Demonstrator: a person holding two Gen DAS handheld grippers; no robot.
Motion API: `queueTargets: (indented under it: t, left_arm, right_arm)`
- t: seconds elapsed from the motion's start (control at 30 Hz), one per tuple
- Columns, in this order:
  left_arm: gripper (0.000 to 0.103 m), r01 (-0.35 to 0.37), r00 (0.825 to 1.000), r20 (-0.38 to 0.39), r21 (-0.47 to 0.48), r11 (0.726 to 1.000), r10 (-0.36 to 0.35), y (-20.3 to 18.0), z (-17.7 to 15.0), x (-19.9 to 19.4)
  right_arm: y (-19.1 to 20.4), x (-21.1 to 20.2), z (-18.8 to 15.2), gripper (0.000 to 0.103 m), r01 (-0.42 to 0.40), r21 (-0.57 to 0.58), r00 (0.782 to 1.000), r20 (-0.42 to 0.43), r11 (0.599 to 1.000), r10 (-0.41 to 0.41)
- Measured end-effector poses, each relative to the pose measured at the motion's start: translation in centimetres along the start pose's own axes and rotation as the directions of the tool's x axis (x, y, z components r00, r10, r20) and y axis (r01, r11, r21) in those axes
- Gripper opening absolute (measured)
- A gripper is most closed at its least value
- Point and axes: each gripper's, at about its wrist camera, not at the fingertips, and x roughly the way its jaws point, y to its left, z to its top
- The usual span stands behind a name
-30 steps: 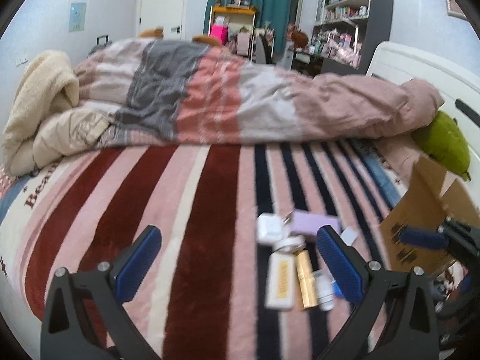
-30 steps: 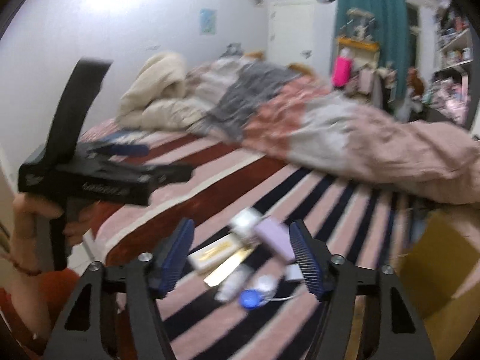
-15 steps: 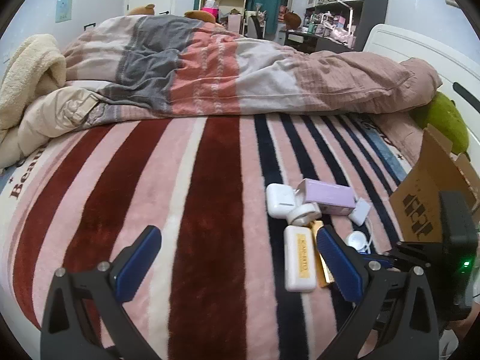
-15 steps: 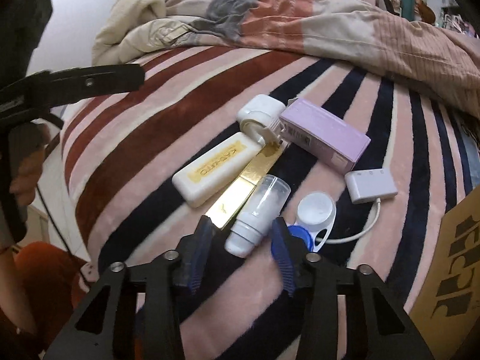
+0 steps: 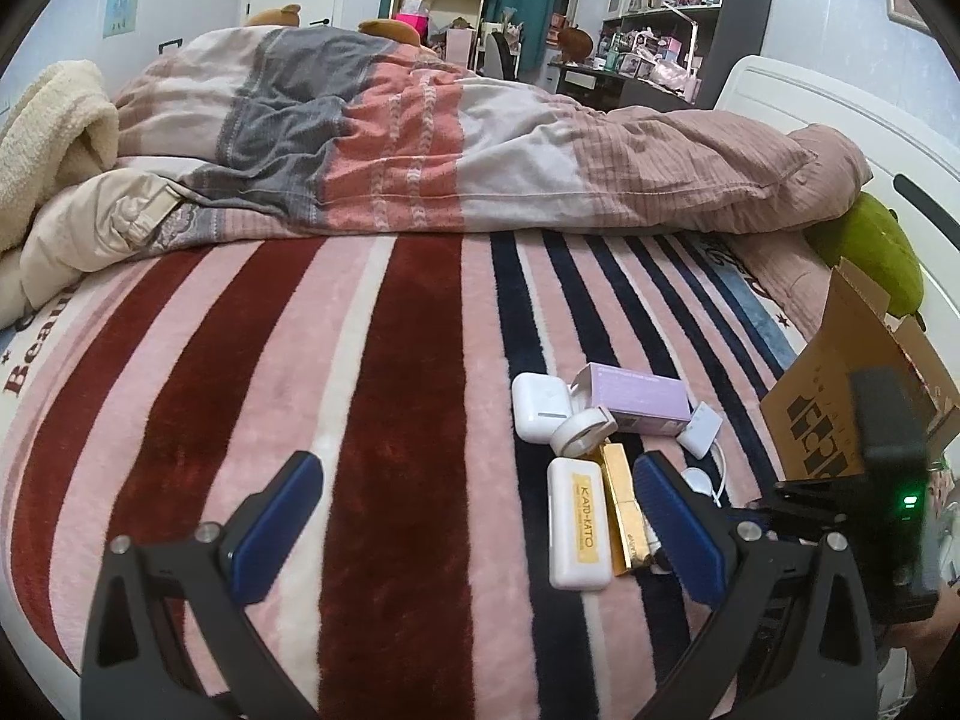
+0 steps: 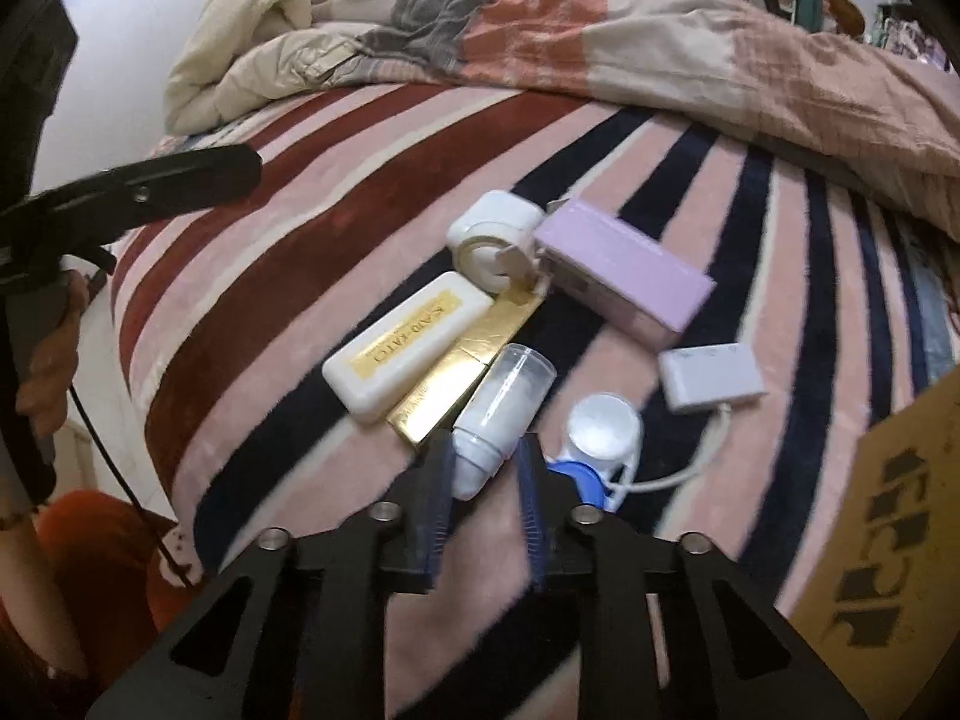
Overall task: Organize rigid objects
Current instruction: 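Lower the right gripper onto the small white bottle and close it, then carry the white bottle into the cardboard box and open the right gripper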
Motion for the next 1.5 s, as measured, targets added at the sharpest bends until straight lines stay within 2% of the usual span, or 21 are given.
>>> queueTargets:
  t: [0.07,0.23,0.33,0.37,0.43,0.53,0.6,0.7,0.83,0.97,1.03,1.1,1.23,1.37,1.4,1.5]
  left_arm:
    - [0.102,0.000,1.000,-0.002,-0.008,1.000,0.000,0.1,0.0,0.1]
    - [0.102,0.001,1.000,-0.008,0.000,1.000,-0.001,-0.1,0.0,0.3]
    - [0.102,0.007,1.000,-0.011,0.006,1.000,-0.007,-0.2,0.0,0.4]
    - [0.102,0.018,1.000,-0.016,0.005,1.000,-0.018,-0.3,0.1,0.4]
    - [0.102,0.049,0.998,-0.027,-0.002,0.999,-0.049,-0.5,0.1,0.5]
    - [0.102,0.145,0.989,-0.035,0.003,0.989,-0.145,-1.4,0.1,0.3]
    - [0.102,0.258,0.966,-0.030,0.009,0.966,-0.258,-2.7,0.6,-0.4]
    - [0.095,0.361,0.932,-0.042,0.017,0.932,-0.360,-5.2,2.2,-1.6]
    - [0.069,0.432,0.901,-0.068,0.048,0.901,-0.428,-9.2,4.2,-2.7]
    - [0.043,0.531,0.845,-0.111,0.064,0.845,-0.523,-14.2,6.7,-2.7]
    - [0.034,0.578,0.813,-0.142,0.072,0.813,-0.565,-17.1,7.8,-2.2]
    - [0.033,0.600,0.795,-0.175,0.085,0.795,-0.581,-20.2,8.7,-1.3]
    - [0.033,0.619,0.774,-0.255,0.108,0.778,-0.580,-25.4,9.5,0.9]
    - [0.033,0.613,0.761,-0.354,0.117,0.782,-0.544,-29.6,9.1,3.3]
    - [0.033,0.602,0.762,-0.383,0.122,0.789,-0.522,-30.5,8.9,4.0]
    - [0.033,0.561,0.781,-0.415,0.138,0.817,-0.466,-31.3,8.6,5.2]
  right_arm:
    - [0.0,0.7,0.2,0.029,-0.011,0.027,1.000,-0.016,1.000,0.011]
    - [-0.7,1.8,1.0,0.030,0.012,0.095,1.000,-0.015,0.995,-0.011]
    - [-1.1,2.3,1.0,0.026,0.017,0.101,1.000,-0.013,0.995,-0.015]
    - [-1.0,2.3,0.9,0.022,0.030,0.099,1.000,-0.010,0.995,-0.029]
    - [-0.6,1.6,0.7,0.021,0.046,0.079,0.999,0.007,0.996,-0.047]
    - [0.0,-0.2,0.6,0.021,0.024,0.050,0.999,0.041,0.998,-0.026]
    - [0.2,-2.3,0.6,0.021,-0.015,0.032,0.997,0.079,0.999,0.012]
    - [0.6,-6.4,0.9,0.021,-0.064,-0.019,0.986,0.152,0.998,0.066]
    - [0.2,-11.6,1.1,0.021,-0.087,-0.066,0.960,0.261,0.994,0.101]
    - [-1.6,-15.8,0.6,0.021,-0.083,-0.076,0.930,0.352,0.994,0.105]
    - [-3.2,-17.3,0.1,0.021,-0.068,-0.059,0.922,0.379,0.996,0.086]
    - [-5.1,-18.6,-0.6,0.021,-0.048,-0.030,0.915,0.400,0.998,0.056]
    - [-10.1,-20.6,-2.5,0.021,-0.040,0.068,0.914,0.405,0.997,0.009]
    - [-14.1,-21.1,-4.3,0.021,-0.044,0.158,0.933,0.359,0.986,-0.016]
    - [-14.9,-20.8,-4.6,0.021,-0.040,0.180,0.943,0.332,0.983,-0.023]
    - [-16.3,-20.4,-5.2,0.021,-0.021,0.225,0.960,0.277,0.974,-0.043]
